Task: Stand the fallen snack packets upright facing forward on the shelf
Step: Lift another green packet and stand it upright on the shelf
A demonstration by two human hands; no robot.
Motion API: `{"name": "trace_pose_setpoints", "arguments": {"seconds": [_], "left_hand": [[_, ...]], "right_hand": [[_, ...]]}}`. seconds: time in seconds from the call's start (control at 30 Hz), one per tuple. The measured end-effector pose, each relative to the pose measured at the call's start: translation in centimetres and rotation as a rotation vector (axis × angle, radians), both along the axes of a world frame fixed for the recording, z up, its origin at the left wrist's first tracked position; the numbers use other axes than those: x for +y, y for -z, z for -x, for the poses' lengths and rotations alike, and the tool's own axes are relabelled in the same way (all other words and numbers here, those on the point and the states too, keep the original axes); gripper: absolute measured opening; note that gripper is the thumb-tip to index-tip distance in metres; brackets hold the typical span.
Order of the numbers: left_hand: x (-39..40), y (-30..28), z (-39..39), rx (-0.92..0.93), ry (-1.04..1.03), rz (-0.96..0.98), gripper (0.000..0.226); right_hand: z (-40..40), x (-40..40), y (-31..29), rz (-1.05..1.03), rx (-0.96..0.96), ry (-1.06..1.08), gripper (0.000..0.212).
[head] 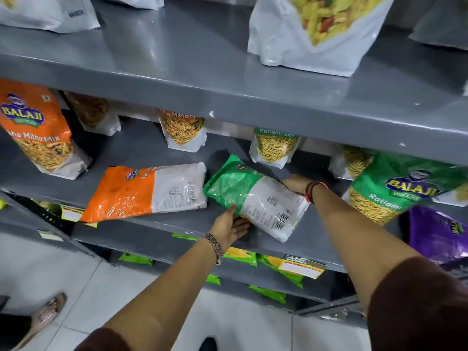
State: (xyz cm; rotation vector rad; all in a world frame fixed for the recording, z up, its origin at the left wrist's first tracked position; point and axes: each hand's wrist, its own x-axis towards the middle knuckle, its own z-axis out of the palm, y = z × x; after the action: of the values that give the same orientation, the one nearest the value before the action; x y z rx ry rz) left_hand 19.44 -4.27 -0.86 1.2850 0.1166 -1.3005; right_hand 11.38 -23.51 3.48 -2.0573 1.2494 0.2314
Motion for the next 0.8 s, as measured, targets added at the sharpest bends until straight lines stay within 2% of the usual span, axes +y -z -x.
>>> {"name": "trace_pose_setpoints", "arguments": {"seconds": [0.07, 0.17, 0.3, 0.47, 0.6, 0.63, 0.73, 0.8], "left_hand": [[0.2, 0.4, -0.6, 0.04, 0.012, 0.051, 0.033], [0.7, 0.3, -1.4, 0.005, 0.101, 0.142, 0.027], [1.1, -1.6, -2.6, -0.238, 0.14, 0.169, 0.018], [-1.0, -5.1, -5.2, -0.463, 0.057, 0.273, 0.032], [-2.8, -6.0, -6.3, -0.615, 0.077, 0.292, 0.013], [-3.1, -5.6, -6.4, -0.637, 0.087, 0.276, 0.015], [-2.9, -4.8, -6.1, -0.698, 0.107, 0.213, 0.03], [-2.5, -4.5, -5.6, -0.657, 0.107, 0.189, 0.041]], "right_hand": [[0.4, 0.6, -0.5, 0.013, -0.007, 0.049, 0.018], [1.2, 2.0, -0.7, 0.04, -0.113, 0.154, 0.04], [3.2, 3.9, -0.4, -0.032, -0.433, 0.435, 0.042], [3.1, 4.4, -1.2, 0.098, -0.642, 0.565, 0.032], [2.6, 3.8, 0.0, 0.212, -0.638, 0.563, 0.012], [2.5, 3.8, 0.6, 0.21, -0.624, 0.555, 0.013], [2.5, 4.0, 2.2, 0.189, -0.621, 0.576, 0.033], [2.6, 4.0, 2.9, 0.176, -0.634, 0.59, 0.03]]}}
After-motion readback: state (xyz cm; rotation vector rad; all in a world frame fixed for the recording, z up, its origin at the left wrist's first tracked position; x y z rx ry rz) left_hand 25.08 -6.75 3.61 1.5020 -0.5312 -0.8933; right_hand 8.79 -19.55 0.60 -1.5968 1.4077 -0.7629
